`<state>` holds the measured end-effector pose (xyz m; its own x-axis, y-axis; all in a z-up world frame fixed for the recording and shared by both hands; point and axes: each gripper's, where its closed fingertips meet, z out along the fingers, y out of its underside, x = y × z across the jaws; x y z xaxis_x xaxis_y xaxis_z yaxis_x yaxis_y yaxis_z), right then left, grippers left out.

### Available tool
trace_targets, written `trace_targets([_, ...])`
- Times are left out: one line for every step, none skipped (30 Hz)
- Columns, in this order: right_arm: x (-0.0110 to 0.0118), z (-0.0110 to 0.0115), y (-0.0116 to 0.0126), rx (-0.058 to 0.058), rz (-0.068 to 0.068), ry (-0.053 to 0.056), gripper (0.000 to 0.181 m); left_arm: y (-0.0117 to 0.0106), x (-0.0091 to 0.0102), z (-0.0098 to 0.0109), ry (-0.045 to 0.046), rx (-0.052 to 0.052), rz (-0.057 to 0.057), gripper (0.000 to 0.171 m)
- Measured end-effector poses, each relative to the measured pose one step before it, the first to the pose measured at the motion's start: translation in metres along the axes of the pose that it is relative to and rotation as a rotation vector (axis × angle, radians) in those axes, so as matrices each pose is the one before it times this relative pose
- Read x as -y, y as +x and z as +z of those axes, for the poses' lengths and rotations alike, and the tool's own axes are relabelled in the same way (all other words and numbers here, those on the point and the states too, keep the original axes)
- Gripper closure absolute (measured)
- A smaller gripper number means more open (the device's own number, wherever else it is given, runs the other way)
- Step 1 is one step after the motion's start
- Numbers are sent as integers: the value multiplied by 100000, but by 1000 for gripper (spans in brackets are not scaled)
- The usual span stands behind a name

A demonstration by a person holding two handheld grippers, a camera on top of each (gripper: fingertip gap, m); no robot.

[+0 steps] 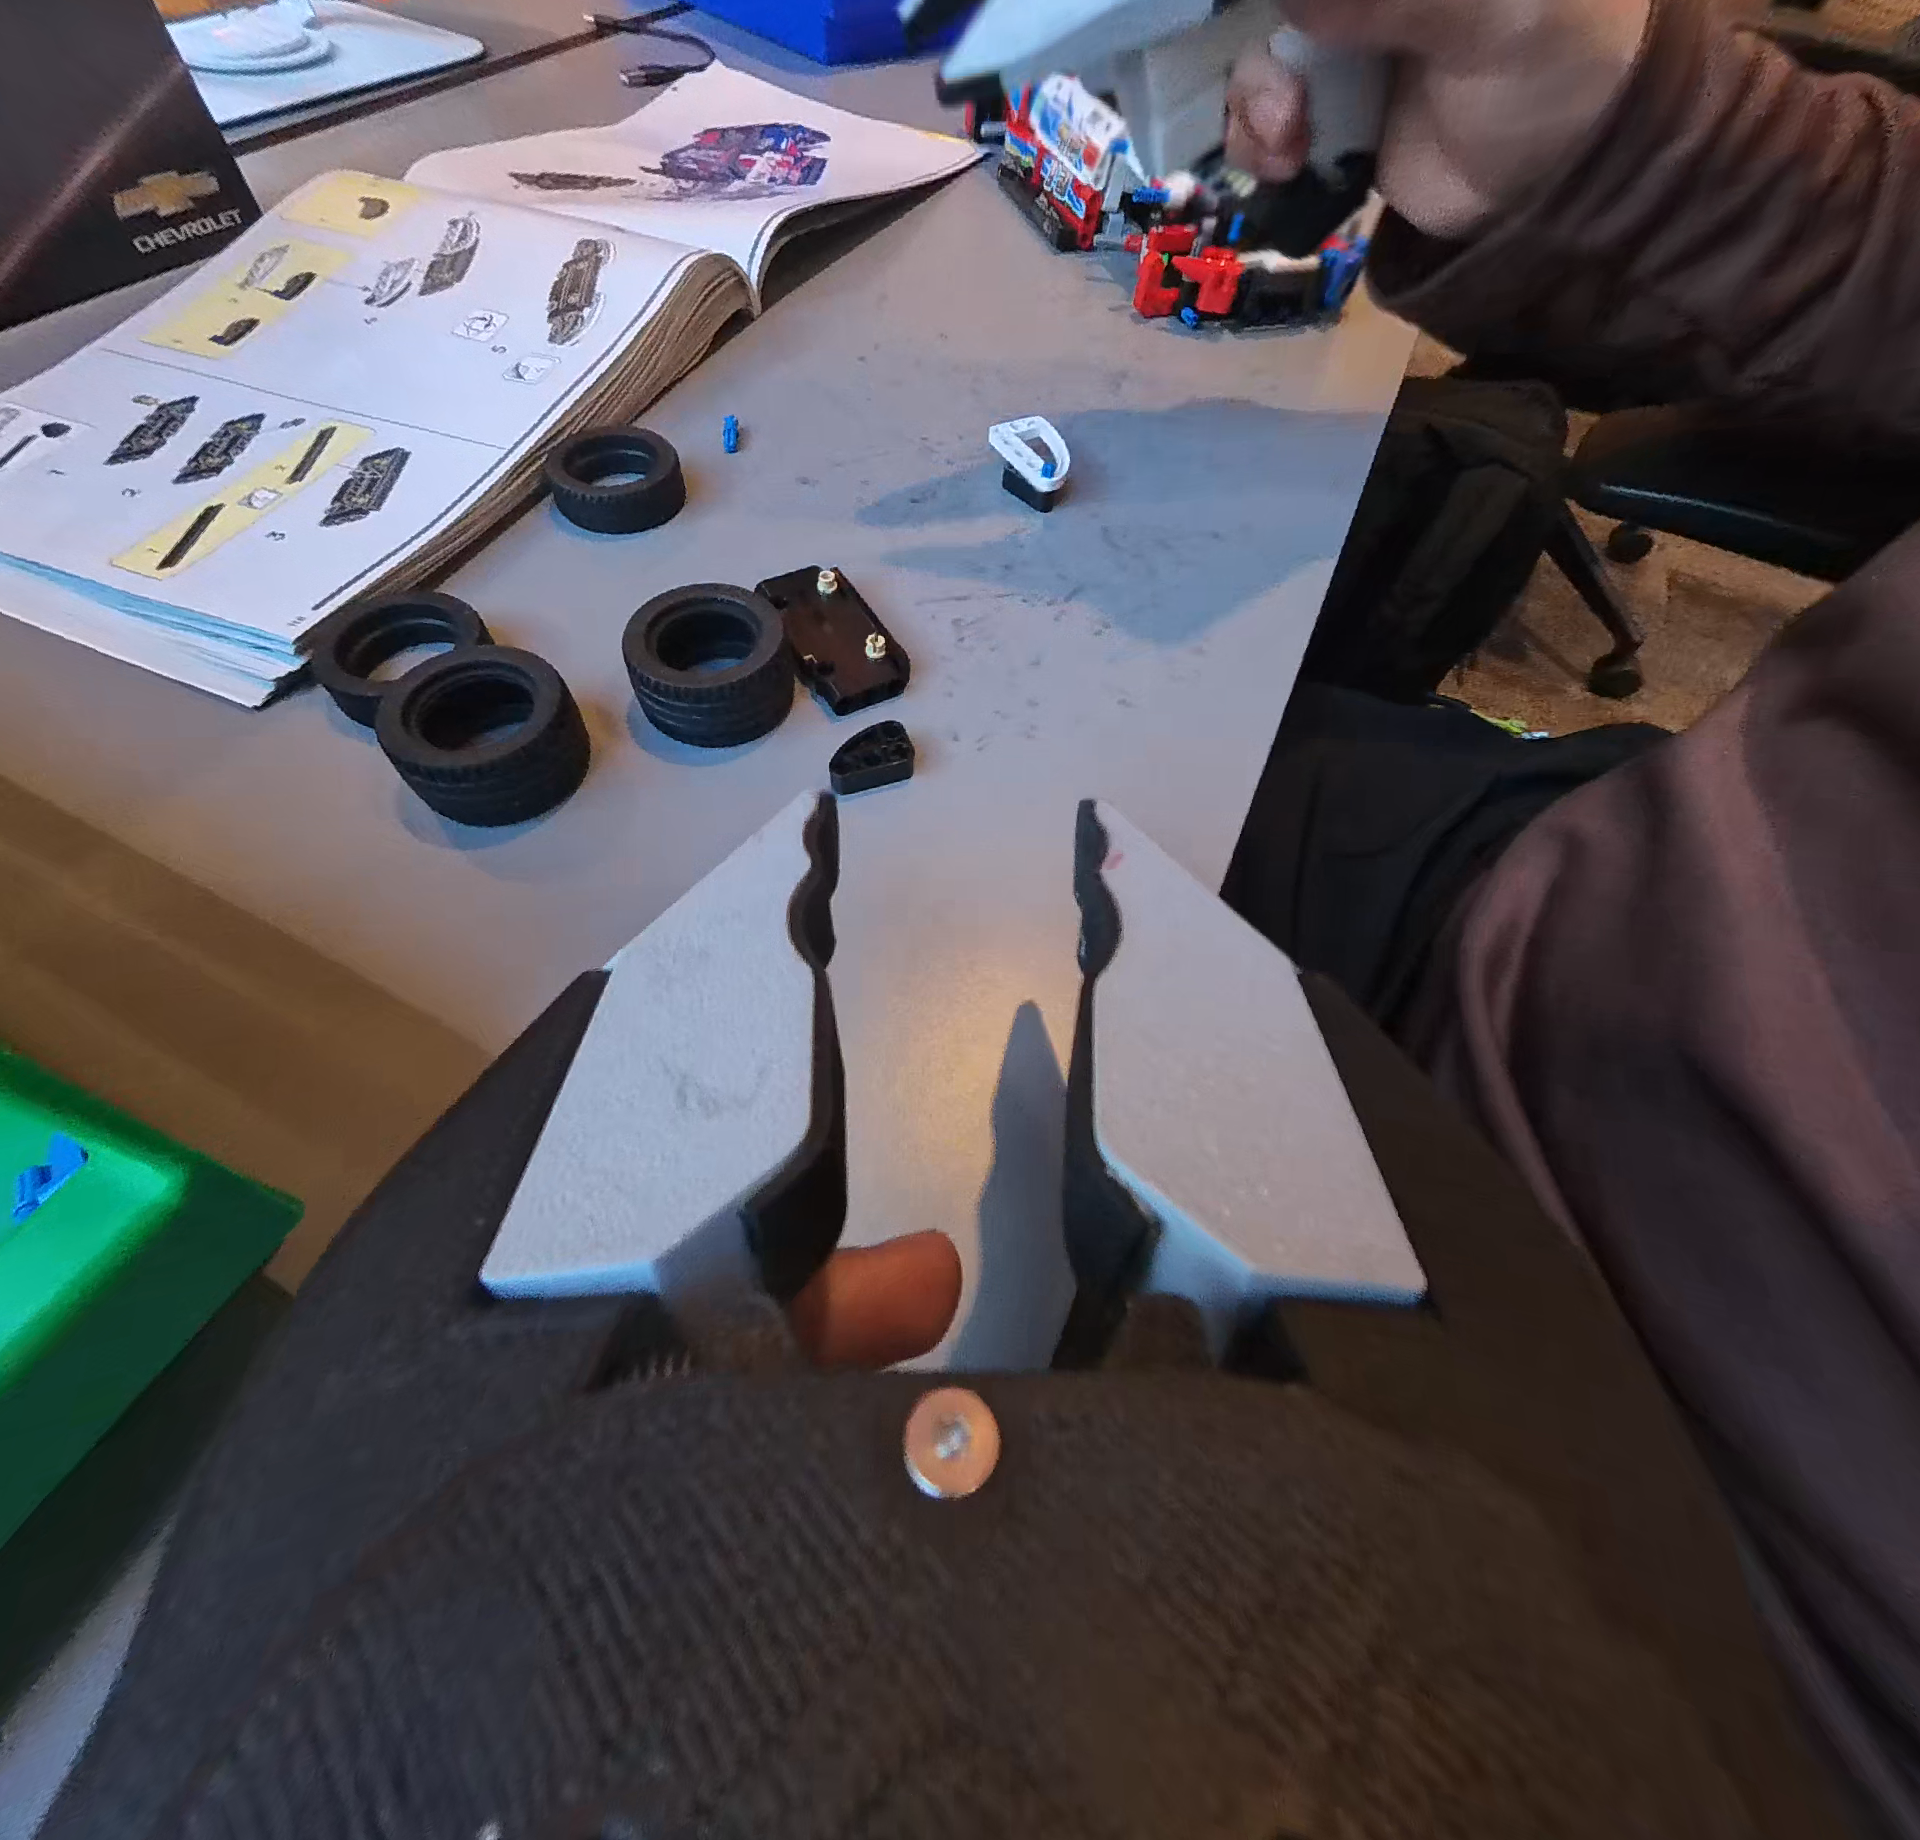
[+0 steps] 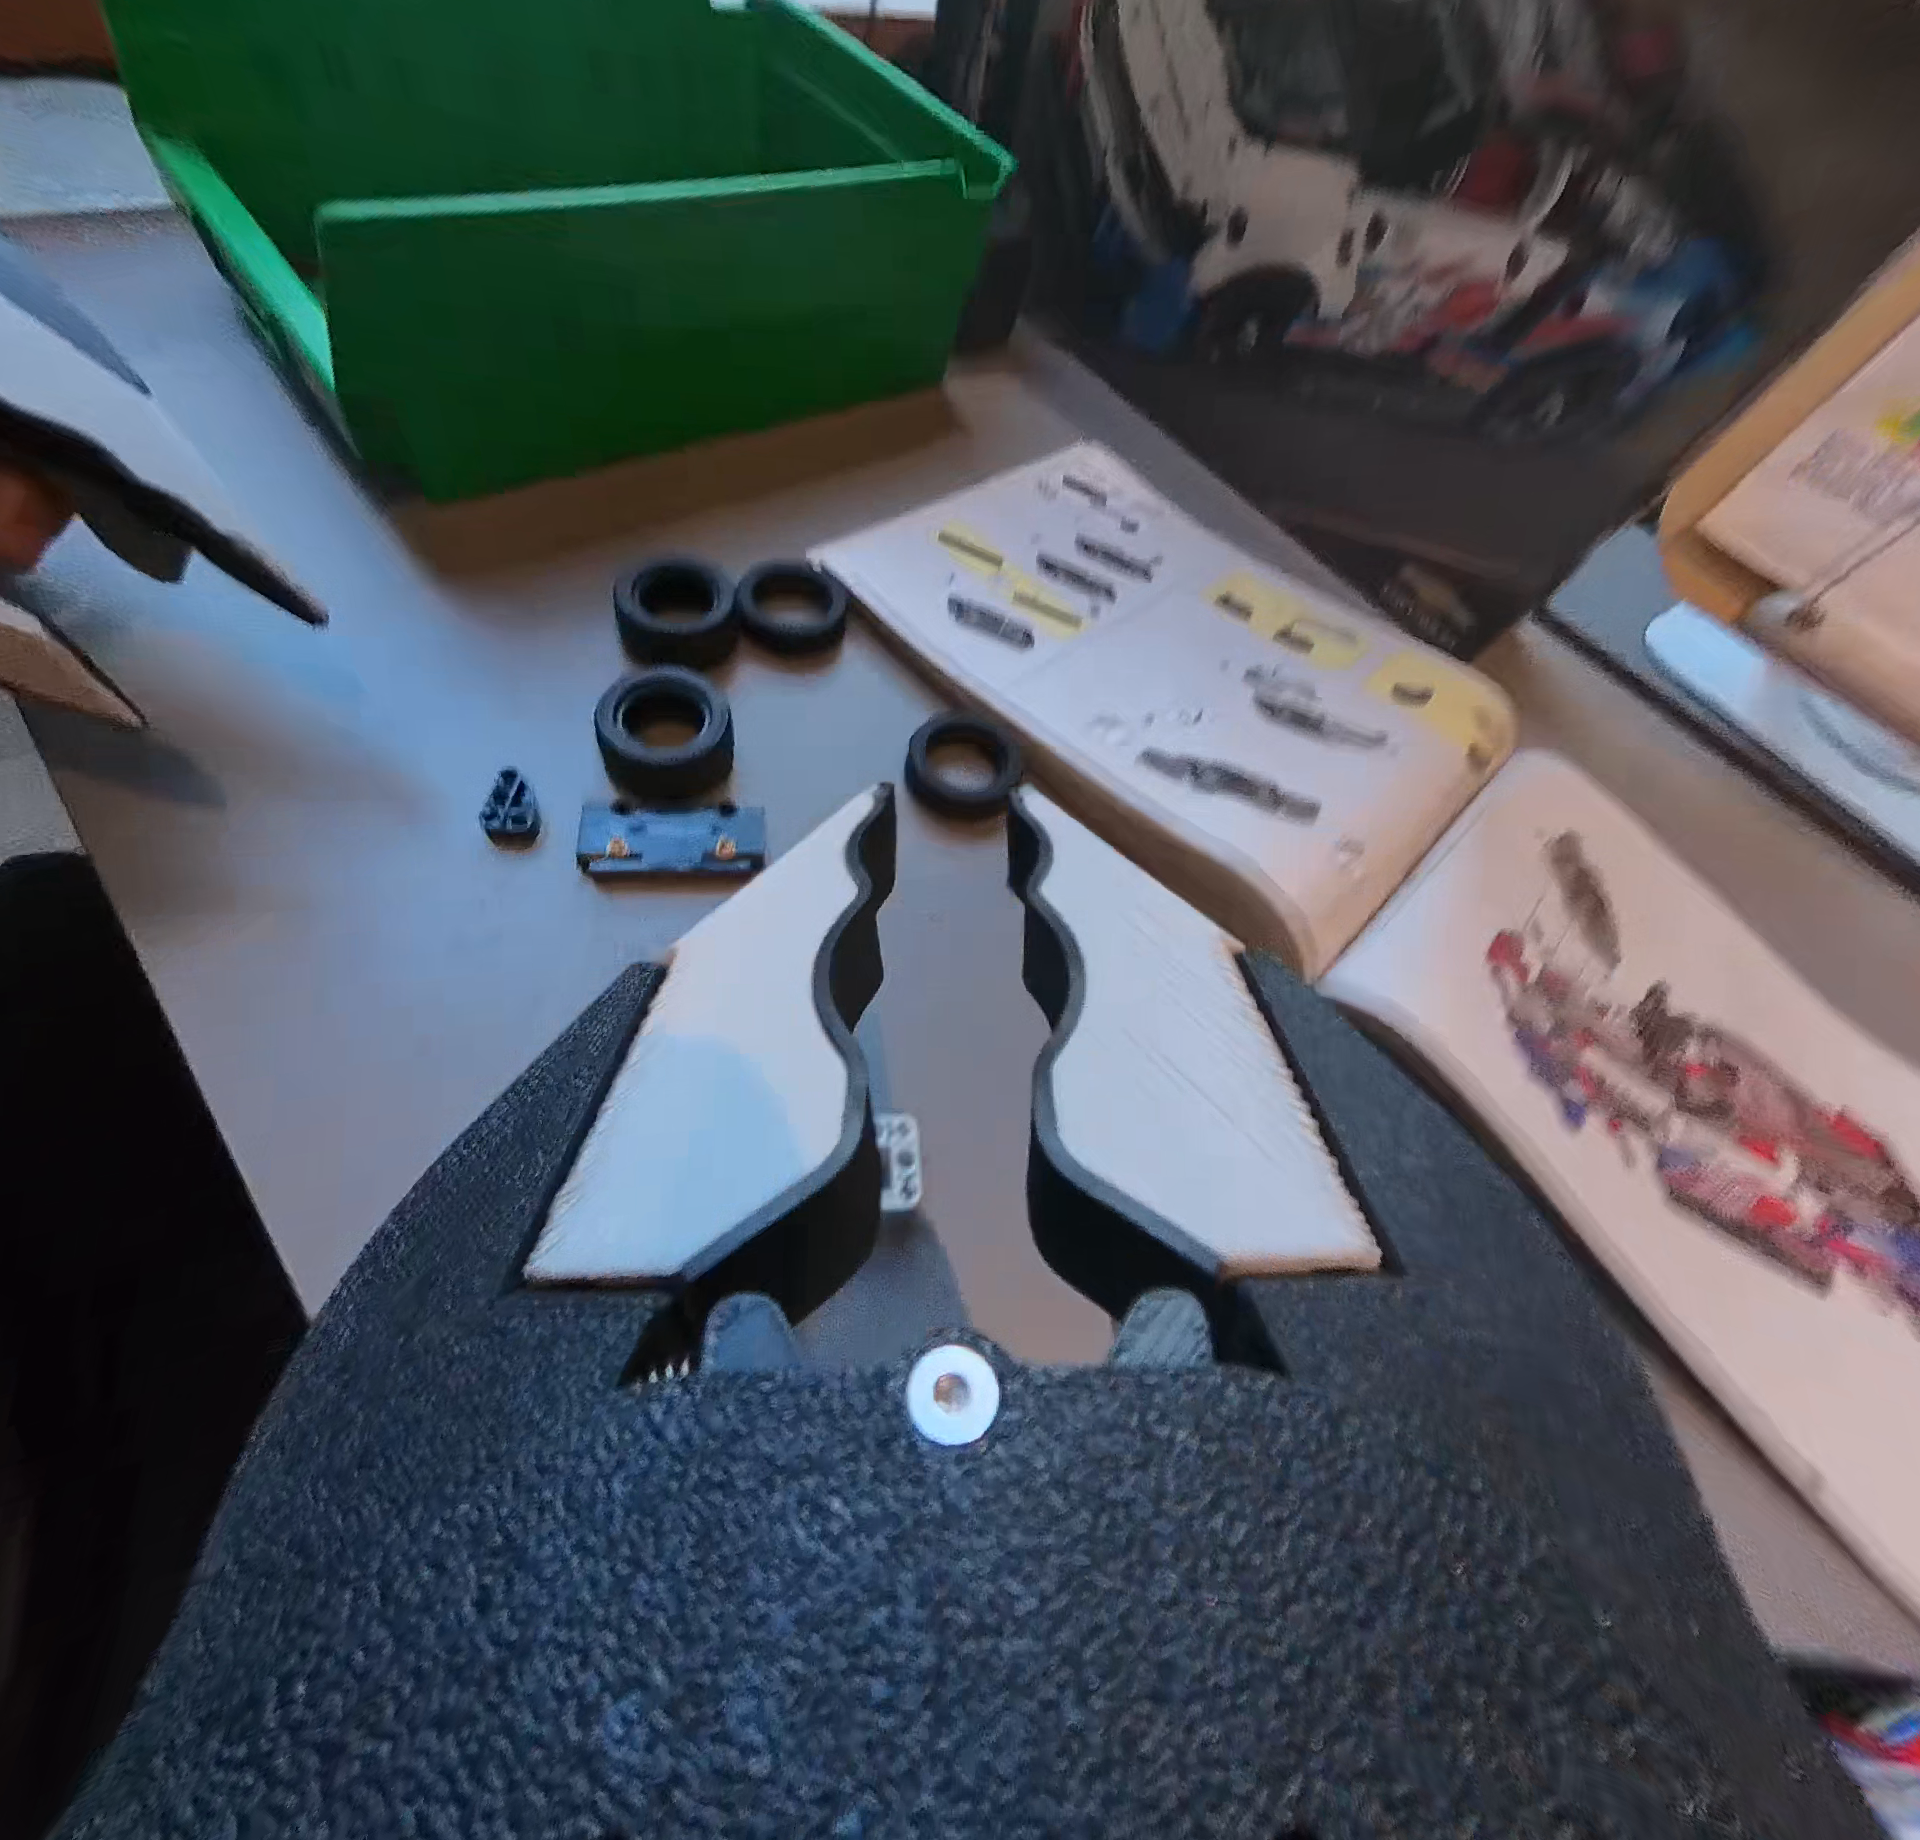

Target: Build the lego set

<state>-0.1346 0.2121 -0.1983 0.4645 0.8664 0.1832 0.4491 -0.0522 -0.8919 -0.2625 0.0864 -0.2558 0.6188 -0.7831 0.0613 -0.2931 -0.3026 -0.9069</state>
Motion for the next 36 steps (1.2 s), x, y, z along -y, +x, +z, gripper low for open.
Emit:
trace_targets([-1084,47,-299,-146,636,-1652,161,-101,-171,73,-1283,683,478,127])
trace_targets([-1084,24,-24,-1121,-879,-2666,161,-82,-127,92,-965,661,577,127])
trace_targets([-997,-157,540,-3975,-1116,-2880,161,8,-120,88,-899,85,168,127])
trace_targets([-672,-400,716,-4283,-518,-1620,161,-57,-133,83,-1028,457,44,126])
trace_targets([-335,-611,714,-2956,1015,25,162,-169,-134,51,-890,1351,443,126])
trace_targets([-155,-716,661,-1556,2544,842,161,-116,-137,21,-871,1158,842,127])
trace_targets([-227,-679,501,-76,3220,287,160,-66,-98,44,-733,776,784,127])
trace_targets([-446,-541,353,841,3282,-1074,155,-83,-110,89,-888,825,467,128])
trace_targets([-733,-321,210,1137,3393,-2754,144,-104,-114,133,-1203,913,425,128])
trace_targets([-953,-96,-90,2148,3204,-3864,134,-103,-101,199,-1374,846,674,128])
trace_targets([-1005,129,-367,2724,2694,-3768,129,-185,-158,269,-1975,1287,692,129])
trace_targets([-831,321,-449,1978,2031,-2598,125,-308,-249,363,-2924,1872,530,129])
trace_targets([-636,450,-666,2392,803,-1686,123,-295,-371,479,-3852,1588,212,129])
trace_targets([-511,552,-772,2581,-117,-1674,123,-165,-385,532,-4090,591,-85,130])
trace_targets([-372,569,-673,1847,-943,-1948,123,-83,-283,549,-3473,236,-268,132])
trace_targets([-217,488,-491,595,-1865,-1717,123,-11,-254,521,-3440,23,-125,134])
trace_targets([-23,338,-361,-183,-2466,-763,123,23,-226,504,-3340,-85,-82,134])
trace_targets([138,229,-252,-630,-2247,367,126,296,286,369,-391,-1806,-606,137])
trace_targets([168,174,-223,-424,-1666,750,129,305,259,439,-1181,-1887,-613,140])
trace_targets([111,124,-165,-352,-1365,569,132,301,412,455,-580,-1765,-1138,147])
trace_targets([70,90,-38,-721,-931,488,134,364,441,468,-252,-1912,-1073,150])
trace_targets([39,69,-10,-463,-468,570,135,580,482,477,63,-2439,-216,153])
trace_targets([-28,67,-10,-149,-242,491,137,807,466,506,67,-2957,136,158])
trace_targets([-70,20,109,-906,-310,425,139,933,499,580,614,-2951,111,161])
trace_targets([-72,-1,241,-1778,-301,431,140,770,449,537,432,-1494,728,161])
trace_targets([-40,-32,200,-1453,-146,520,141,11,216,280,-653,3064,1530,164])
trace_targets([-35,-48,164,-1168,0,733,141,-209,52,11,-607,3835,2349,166])
trace_targets([-30,-85,155,-1178,193,799,142,-224,109,-262,758,2495,1233,166])
trace_targets([8,-101,104,-985,275,1152,142,-131,210,-511,2129,230,-477,165])
trace_targets([83,-114,49,-672,115,1448,143,-137,230,-716,2570,-942,-1684,163])
trace_targets([165,-144,40,-708,-395,1470,145,-324,218,-952,2612,-423,-2032,158])
trace_targets([267,-160,154,-1467,-711,1910,145,-507,247,-1213,2891,644,-1399,151])
trace_targets([288,-134,107,-1132,-439,2055,146,-827,232,-1510,3256,2539,-526,148])
trace_targets([218,-60,-3,-190,-25,1550,147,-1256,169,-1667,3303,4552,-582,148])
trace_targets([157,1,7,-170,290,1100,147,-1533,-5,-1664,2354,5117,-879,147])
trace_targets([172,17,68,-615,290,1265,147,-1884,-232,-1617,943,6203,-1484,146])
